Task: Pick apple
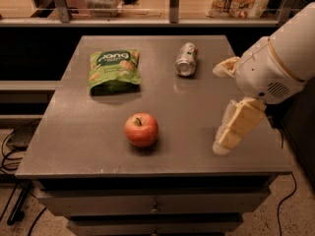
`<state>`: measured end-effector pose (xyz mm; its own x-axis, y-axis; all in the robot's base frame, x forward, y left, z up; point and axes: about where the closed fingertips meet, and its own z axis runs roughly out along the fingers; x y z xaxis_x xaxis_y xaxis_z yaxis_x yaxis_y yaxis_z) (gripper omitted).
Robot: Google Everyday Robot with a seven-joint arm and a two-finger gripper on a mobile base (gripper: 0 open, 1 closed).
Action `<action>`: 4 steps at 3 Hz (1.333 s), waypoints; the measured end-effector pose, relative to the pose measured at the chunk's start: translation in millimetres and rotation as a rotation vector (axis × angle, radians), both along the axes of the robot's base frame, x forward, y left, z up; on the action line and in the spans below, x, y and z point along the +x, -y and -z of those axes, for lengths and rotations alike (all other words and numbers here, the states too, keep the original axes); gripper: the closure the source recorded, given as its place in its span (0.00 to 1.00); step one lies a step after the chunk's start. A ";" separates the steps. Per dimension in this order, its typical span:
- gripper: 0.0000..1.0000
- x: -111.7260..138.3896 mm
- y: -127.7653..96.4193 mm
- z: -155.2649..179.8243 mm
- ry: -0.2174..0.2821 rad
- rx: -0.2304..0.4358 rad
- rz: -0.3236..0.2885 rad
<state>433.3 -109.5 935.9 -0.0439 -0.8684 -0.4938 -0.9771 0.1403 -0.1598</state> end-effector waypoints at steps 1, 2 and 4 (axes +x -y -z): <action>0.00 0.3 -17.0 8.2 -0.031 0.039 -0.014; 0.00 2.9 -46.3 20.0 -0.061 0.107 -0.049; 0.00 12.3 -108.6 47.8 -0.126 0.234 -0.123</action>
Offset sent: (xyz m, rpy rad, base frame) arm 0.0079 0.0795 -0.0353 0.1947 0.1035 0.0882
